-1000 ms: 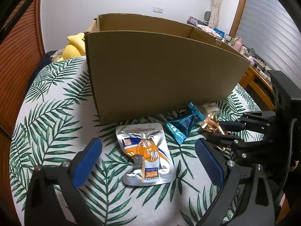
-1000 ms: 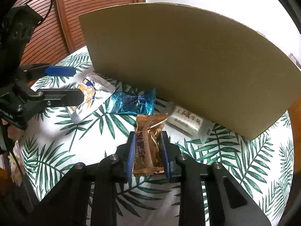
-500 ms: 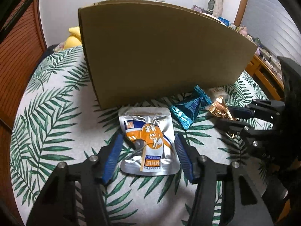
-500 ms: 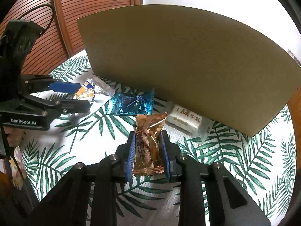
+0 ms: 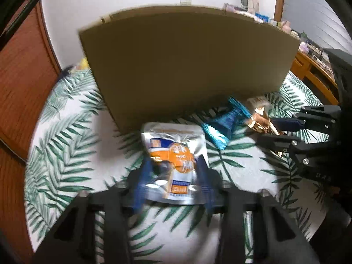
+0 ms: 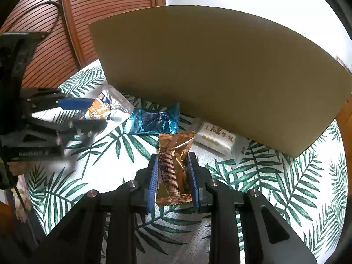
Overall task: Organize snacks
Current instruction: 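Grasp the copper candy with the right tool while the left tool grasps the orange-label silver pouch, then lift both items over the box and open both tools to release them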
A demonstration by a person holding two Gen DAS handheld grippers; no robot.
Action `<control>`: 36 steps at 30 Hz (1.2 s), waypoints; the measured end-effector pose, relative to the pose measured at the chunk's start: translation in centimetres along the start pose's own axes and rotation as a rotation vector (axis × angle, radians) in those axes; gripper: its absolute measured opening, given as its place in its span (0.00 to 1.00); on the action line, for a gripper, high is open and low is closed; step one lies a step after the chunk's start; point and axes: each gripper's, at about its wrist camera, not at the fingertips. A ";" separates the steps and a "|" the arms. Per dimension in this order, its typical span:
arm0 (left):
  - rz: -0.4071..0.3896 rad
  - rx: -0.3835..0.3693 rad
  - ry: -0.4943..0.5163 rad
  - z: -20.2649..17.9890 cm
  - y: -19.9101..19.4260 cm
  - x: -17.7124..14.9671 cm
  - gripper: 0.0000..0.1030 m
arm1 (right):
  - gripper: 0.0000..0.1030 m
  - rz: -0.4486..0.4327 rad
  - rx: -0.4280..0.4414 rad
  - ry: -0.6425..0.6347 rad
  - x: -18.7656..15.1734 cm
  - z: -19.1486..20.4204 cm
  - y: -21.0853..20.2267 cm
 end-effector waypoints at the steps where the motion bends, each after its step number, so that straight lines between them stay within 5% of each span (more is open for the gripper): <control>1: 0.005 -0.017 -0.004 0.2 -0.1 -0.1 0.36 | 0.23 -0.001 0.001 0.001 0.0 0.0 0.0; 21: -0.040 -0.085 -0.081 1.8 -2.9 -1.9 0.33 | 0.19 -0.016 -0.056 -0.015 -0.2 0.3 -0.3; 36: -0.143 -0.092 -0.119 2.3 -5.9 -0.9 0.32 | 0.19 -0.130 -0.088 -0.039 -0.2 2.4 -4.2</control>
Point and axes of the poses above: each gripper's, at about its wrist camera, not at the fingertips, and y roughly the way its jaws point, z to its left, x to its top, and after that the axes turned 13 degrees about x, right-handed
